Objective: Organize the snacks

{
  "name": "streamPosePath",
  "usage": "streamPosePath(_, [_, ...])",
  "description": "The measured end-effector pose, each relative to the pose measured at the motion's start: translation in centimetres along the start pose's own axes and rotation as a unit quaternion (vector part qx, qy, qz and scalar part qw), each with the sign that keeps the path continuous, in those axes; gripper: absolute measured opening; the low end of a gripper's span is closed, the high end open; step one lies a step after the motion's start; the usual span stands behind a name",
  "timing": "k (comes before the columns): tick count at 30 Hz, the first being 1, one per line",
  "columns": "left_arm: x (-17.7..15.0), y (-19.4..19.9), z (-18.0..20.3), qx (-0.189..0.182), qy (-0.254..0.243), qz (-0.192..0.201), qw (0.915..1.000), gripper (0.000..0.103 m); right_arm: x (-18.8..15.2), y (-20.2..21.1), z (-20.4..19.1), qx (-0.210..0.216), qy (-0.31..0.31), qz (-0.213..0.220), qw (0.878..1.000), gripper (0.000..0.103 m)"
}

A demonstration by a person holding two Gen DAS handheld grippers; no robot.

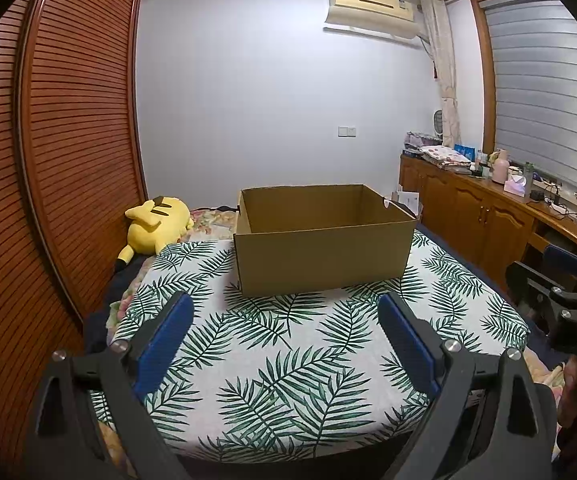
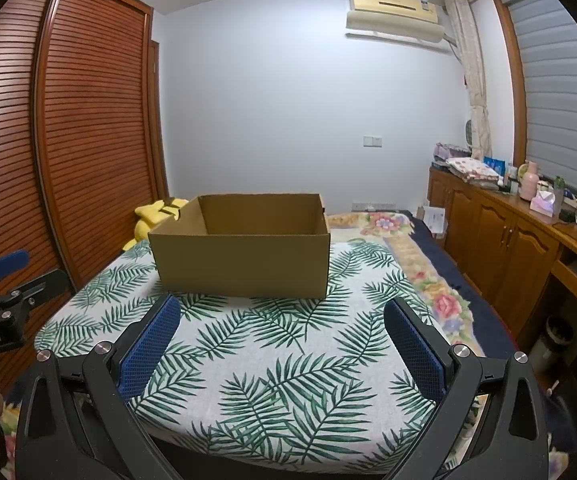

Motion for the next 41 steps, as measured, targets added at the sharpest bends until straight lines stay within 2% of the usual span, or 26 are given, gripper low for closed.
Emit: streamPosePath(41, [0.39,0.59,0.07,0.000,0.001,0.003,1.0000,0.095,-0.10,0.14,0.14,-0.001,-0.001,-0.003,1.000,0.103])
Point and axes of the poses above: each gripper's, at about its wrist camera, not at the fingertips, and y roughly against the way its jaws point, z to its right, x to its top, the point moved 10 cm from there along -y, roughly the way its jaws point, and after that the axes turned 12 degrees about y, right-handed, at the moved point
